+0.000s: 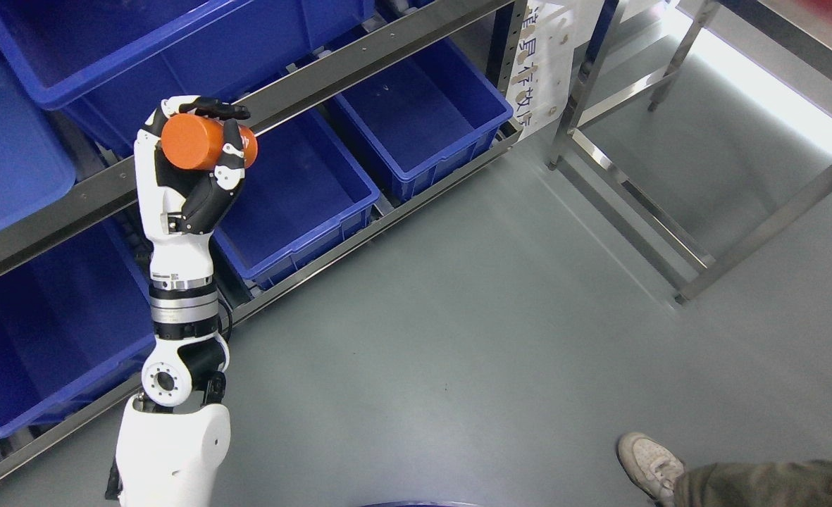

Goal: Grab orange capacitor from left shelf to right desk
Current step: 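Hold the container in the left hand while turning toward the steel table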

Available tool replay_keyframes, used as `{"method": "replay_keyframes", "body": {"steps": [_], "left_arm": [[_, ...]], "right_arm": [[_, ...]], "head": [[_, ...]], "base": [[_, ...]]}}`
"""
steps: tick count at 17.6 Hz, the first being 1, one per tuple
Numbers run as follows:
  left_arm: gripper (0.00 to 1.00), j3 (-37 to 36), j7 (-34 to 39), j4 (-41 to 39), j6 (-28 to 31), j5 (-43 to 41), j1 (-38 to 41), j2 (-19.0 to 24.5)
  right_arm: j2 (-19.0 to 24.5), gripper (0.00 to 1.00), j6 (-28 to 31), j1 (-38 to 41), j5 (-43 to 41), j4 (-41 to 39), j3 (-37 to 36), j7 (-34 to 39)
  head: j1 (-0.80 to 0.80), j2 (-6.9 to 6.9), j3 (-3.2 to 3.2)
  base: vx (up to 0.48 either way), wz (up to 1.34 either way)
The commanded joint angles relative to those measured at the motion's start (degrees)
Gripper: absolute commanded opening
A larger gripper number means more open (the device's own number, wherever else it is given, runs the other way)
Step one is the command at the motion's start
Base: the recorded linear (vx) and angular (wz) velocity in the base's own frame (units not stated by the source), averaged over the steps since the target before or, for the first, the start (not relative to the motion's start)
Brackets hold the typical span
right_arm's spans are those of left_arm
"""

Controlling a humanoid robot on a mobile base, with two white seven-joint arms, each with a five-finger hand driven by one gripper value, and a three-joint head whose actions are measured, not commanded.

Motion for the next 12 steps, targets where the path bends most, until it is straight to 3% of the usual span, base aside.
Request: {"method": "replay_keyframes", "body": {"steps": [1,12], "left_arm": [[0.03,-4.02,0.0,-0.25,0.07,0.0,0.01,1.0],[0.03,-7.88,0.0,-0.25,5.08,0.0,-8.16,1.0]], "right_arm": [[-1.0,1.0,0.0,1.32,0.18,-1.0,-0.97,0.04],[-1.0,1.0,0.0,1.32,0.18,-1.0,-0.97,0.04]], "head": [[0.0,0.0,0.0],[0.0,0.0,0.0]], "base": [[0.058,-0.27],[0.132,-0.35]]}}
